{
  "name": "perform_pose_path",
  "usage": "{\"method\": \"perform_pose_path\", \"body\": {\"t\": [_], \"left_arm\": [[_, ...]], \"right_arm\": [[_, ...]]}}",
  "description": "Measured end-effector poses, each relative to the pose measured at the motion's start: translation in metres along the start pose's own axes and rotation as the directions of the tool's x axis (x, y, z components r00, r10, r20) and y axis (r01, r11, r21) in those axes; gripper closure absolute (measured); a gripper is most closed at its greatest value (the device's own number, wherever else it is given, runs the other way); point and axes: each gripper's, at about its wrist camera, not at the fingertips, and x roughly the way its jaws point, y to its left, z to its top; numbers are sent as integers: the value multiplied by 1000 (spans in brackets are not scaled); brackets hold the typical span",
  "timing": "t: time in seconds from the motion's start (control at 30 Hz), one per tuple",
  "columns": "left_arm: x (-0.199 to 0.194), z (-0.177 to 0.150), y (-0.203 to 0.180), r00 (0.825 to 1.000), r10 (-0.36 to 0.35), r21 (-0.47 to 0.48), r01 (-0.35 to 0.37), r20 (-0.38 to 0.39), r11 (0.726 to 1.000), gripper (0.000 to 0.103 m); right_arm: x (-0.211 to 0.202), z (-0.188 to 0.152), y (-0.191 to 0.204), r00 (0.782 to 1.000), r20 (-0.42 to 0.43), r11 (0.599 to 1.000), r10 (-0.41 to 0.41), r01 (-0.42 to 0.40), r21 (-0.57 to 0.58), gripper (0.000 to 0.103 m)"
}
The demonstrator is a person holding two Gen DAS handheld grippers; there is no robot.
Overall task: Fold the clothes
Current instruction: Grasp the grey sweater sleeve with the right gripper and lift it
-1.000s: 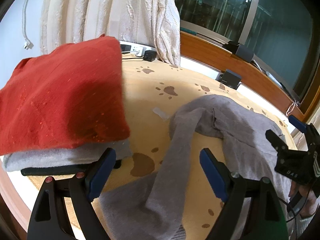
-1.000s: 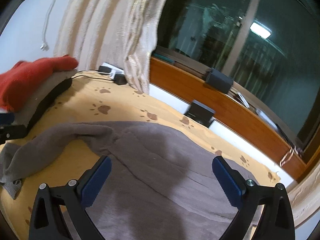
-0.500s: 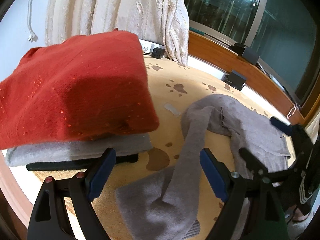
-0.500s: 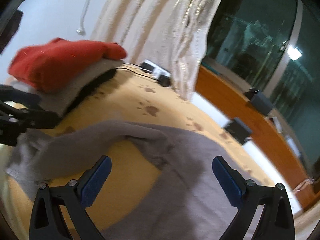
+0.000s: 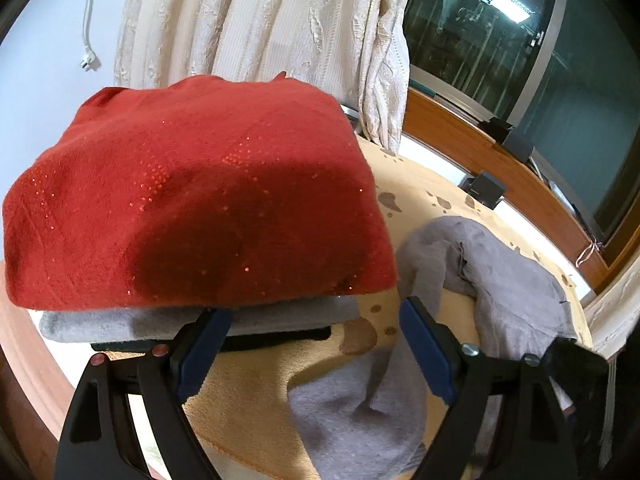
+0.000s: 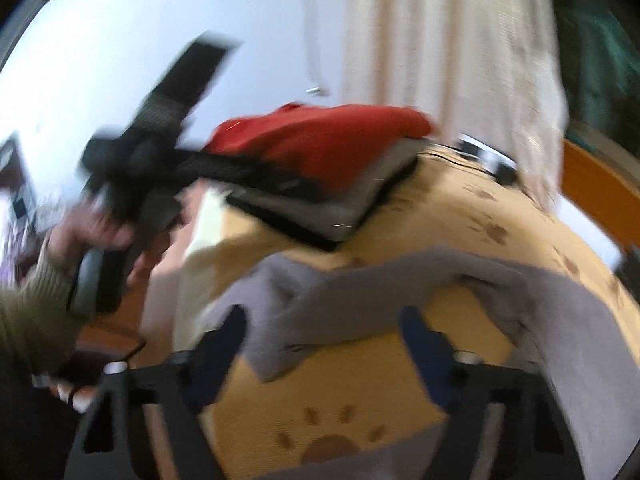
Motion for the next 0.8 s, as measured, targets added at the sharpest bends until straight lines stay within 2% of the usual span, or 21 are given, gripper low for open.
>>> {"method": "perform_pose_path", "body": {"t": [0.03,0.17,0.37,0.47,0.5,0.57,0.6,0.63,0.7,0.8], "left_arm": [[0,0,0,1000,0,0,0,1,1000,15],[-2,2,5,1000,0,-13,0,10,1000,15],[-3,6,14,1000,10,-36,-9,15,999,15],[-5,7,14,1000,19,-28,-19,20,999,15],[-6,7,14,999,26,-23,-25,24,999,15],[-6,9,14,998,45,-13,-44,33,999,15],[-6,9,14,998,54,-8,-54,36,999,15],[-5,9,13,997,63,-3,-63,38,998,14],[-5,9,11,995,83,12,-84,45,996,14],[-5,9,5,990,122,40,-125,65,991,14]], "right_arm": [[4,1,9,1000,-17,999,4,-5,-46,44],[21,-2,45,997,-72,979,18,-33,-202,46],[47,-4,83,994,-93,907,-59,14,-421,48],[64,-3,89,989,-115,884,-92,28,-466,48],[66,-2,87,989,-122,893,-78,16,-449,48],[69,2,79,987,-153,923,-40,-22,-385,56],[69,4,74,986,-164,936,-21,-38,-351,70],[70,5,69,986,-169,948,-12,-43,-317,79],[68,8,57,986,-168,968,11,-52,-244,88],[59,13,39,990,-135,990,33,-51,-135,88]]}}
